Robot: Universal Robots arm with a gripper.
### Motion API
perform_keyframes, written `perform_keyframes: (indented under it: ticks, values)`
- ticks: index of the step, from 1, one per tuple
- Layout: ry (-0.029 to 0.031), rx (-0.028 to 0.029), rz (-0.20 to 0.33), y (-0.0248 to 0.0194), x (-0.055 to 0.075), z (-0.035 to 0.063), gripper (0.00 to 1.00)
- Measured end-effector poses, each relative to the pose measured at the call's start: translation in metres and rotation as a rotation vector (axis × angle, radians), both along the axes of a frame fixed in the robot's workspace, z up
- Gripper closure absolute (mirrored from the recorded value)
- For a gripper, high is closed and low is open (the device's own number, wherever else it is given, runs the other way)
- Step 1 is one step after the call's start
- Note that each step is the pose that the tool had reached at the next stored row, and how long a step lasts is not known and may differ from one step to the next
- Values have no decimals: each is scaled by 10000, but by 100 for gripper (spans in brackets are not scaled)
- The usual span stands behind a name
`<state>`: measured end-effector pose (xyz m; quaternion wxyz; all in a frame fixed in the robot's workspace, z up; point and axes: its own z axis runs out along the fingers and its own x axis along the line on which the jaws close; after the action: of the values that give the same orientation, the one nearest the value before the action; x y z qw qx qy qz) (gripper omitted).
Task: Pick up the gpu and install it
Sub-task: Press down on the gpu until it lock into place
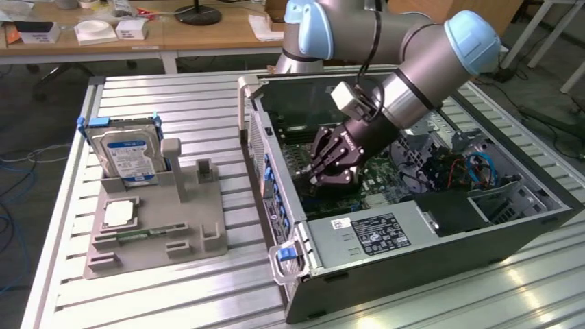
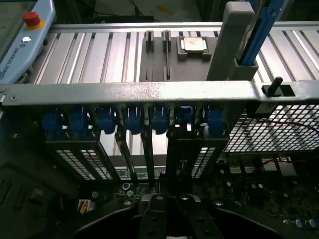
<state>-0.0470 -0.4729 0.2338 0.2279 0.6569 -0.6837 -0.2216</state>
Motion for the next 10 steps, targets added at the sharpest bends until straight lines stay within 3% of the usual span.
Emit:
perform_keyframes:
  ticks: [3,4,5,10]
  values:
    - [-350,3,6,9,-18,-12,90]
    - [-449,4,7,10,-29,-18,90]
    - [-501,5,7,10,-38,-22,90]
    - [-503,3,15,10,-39,-22,90]
